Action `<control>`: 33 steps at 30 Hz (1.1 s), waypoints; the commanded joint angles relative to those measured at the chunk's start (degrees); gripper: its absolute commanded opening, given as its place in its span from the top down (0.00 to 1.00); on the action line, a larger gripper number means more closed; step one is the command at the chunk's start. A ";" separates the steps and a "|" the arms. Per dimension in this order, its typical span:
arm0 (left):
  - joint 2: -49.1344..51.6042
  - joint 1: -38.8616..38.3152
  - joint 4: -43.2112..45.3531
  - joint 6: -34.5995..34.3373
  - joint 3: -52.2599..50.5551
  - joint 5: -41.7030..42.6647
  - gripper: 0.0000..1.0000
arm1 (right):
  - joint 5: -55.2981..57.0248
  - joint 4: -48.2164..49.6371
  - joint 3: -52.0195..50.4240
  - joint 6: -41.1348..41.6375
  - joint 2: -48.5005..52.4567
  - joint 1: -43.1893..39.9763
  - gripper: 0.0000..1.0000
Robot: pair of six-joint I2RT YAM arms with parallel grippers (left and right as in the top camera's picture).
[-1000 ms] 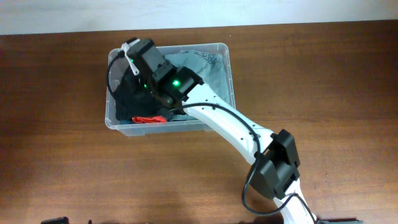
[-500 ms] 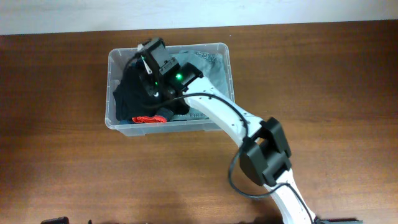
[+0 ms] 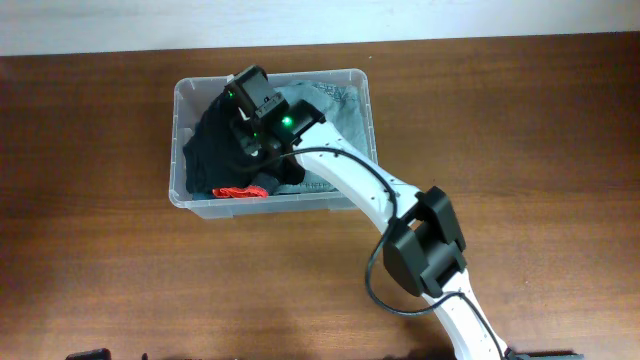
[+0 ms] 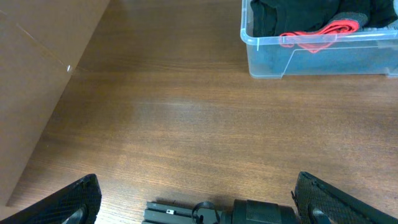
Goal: Pack container
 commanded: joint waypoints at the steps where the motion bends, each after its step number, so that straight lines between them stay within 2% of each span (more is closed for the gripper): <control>1: -0.11 -0.28 0.02 0.04 -0.07 -0.57 0.01 | 8.17 -2.75 5.20 -1.86 -8.63 -0.33 0.25; 4: -0.11 -0.28 0.02 0.07 -0.07 -0.57 0.00 | 12.59 -6.91 8.61 -1.86 -13.60 -0.63 0.02; 5: -0.11 -0.28 0.02 0.04 -0.07 -0.57 0.01 | 13.57 -7.93 9.09 -1.86 -15.15 -0.94 0.01; 12: -0.11 -0.28 0.02 0.04 -0.07 -0.57 0.00 | 15.17 -17.66 9.35 0.76 -26.40 -6.12 0.02; 19: -0.11 -0.28 0.02 0.04 -0.07 -0.57 0.01 | 15.21 -34.16 9.35 6.03 -34.67 -13.46 0.01; 29: -0.11 -0.28 0.02 0.04 -0.07 -0.57 0.01 | 13.31 -53.96 9.35 8.59 -39.26 -14.45 0.02; 33: -0.11 -0.28 0.02 0.04 -0.07 -0.57 0.01 | 7.67 -54.93 9.05 8.35 -39.01 -14.45 0.01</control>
